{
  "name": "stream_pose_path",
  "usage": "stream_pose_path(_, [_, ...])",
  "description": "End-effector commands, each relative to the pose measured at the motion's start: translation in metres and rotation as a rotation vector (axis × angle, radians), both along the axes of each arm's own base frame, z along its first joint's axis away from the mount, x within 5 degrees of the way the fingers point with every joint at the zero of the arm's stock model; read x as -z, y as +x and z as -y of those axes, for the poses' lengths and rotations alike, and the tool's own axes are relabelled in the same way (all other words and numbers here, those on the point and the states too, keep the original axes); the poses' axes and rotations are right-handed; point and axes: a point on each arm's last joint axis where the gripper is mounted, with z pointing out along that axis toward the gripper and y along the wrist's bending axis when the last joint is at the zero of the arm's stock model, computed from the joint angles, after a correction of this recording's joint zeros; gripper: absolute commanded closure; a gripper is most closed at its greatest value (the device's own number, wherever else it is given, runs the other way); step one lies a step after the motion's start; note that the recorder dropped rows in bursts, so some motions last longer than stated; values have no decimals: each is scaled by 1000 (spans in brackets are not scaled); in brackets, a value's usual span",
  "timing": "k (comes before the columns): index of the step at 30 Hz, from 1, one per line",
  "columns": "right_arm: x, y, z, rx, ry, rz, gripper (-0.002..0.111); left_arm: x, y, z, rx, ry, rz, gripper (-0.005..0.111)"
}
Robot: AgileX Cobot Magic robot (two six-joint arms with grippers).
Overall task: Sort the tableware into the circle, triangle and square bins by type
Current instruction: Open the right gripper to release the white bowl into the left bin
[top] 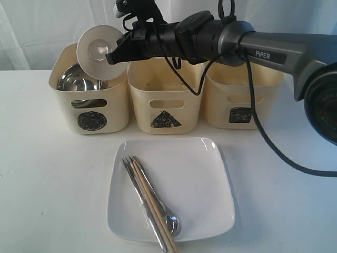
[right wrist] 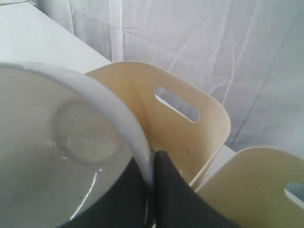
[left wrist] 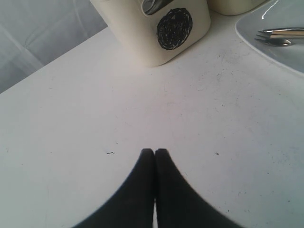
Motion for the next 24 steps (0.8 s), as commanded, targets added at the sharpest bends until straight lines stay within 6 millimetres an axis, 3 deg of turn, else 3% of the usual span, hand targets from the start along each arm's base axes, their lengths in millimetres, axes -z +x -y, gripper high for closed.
stream_pose_path(1, [-5,-1,1,-19,-12,17,108,1,0,0,3,-6,2,107])
stream_pose_path(8, [1,-5,1,-66,-106,6,108,1,0,0,3,-6,2,107])
stream_pose_path(17, [5,-5,1,-71,-107,-24,108,1,0,0,3,-6,2,107])
stream_pose_path(24, [5,-6,1,-82,-108,-31,89,1,0,0,3,-6,2,107])
